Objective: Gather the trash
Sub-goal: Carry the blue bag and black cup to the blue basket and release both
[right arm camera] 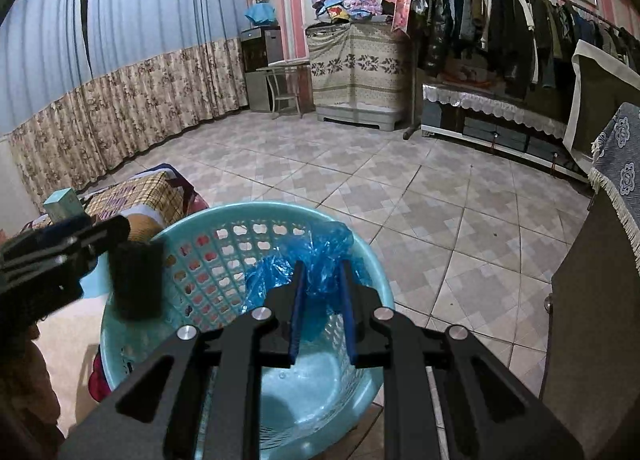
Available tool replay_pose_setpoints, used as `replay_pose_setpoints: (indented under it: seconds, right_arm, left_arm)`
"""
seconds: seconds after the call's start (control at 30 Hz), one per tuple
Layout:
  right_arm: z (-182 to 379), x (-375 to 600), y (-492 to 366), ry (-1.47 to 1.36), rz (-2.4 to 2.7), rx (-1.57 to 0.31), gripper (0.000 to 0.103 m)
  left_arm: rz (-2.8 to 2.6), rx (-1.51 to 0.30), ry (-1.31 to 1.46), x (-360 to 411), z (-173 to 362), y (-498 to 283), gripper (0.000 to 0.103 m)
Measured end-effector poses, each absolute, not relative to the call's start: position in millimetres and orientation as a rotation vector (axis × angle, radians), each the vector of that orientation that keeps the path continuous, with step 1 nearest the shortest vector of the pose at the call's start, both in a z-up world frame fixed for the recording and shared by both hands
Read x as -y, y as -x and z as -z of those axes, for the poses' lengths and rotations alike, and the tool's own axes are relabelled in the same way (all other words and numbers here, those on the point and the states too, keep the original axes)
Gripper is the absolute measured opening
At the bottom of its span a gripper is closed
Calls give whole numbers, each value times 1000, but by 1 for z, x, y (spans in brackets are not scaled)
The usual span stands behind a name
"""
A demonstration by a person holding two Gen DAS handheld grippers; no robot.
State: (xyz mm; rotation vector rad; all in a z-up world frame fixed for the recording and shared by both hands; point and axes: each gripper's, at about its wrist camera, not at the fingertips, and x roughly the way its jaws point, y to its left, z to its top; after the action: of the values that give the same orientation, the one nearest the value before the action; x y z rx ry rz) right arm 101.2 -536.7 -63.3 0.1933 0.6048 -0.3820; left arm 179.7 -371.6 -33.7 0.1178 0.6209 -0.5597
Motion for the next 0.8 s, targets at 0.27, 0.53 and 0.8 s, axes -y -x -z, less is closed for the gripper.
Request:
replay_pose_setpoints:
  seconds: [0.27,0.53,0.8]
  right_arm:
    - [73,530,-104,-194,371,-616,17]
    - [74,522,-109,-194,370,-610,19]
    - [71,510,-114,-188,413,-590,70]
  left_arm:
    - [503,-615,-100,344,33,-186,83]
    - [444,-598,-104,321,32,-186,92]
    - [395,-565,-108,304,27,-188,97]
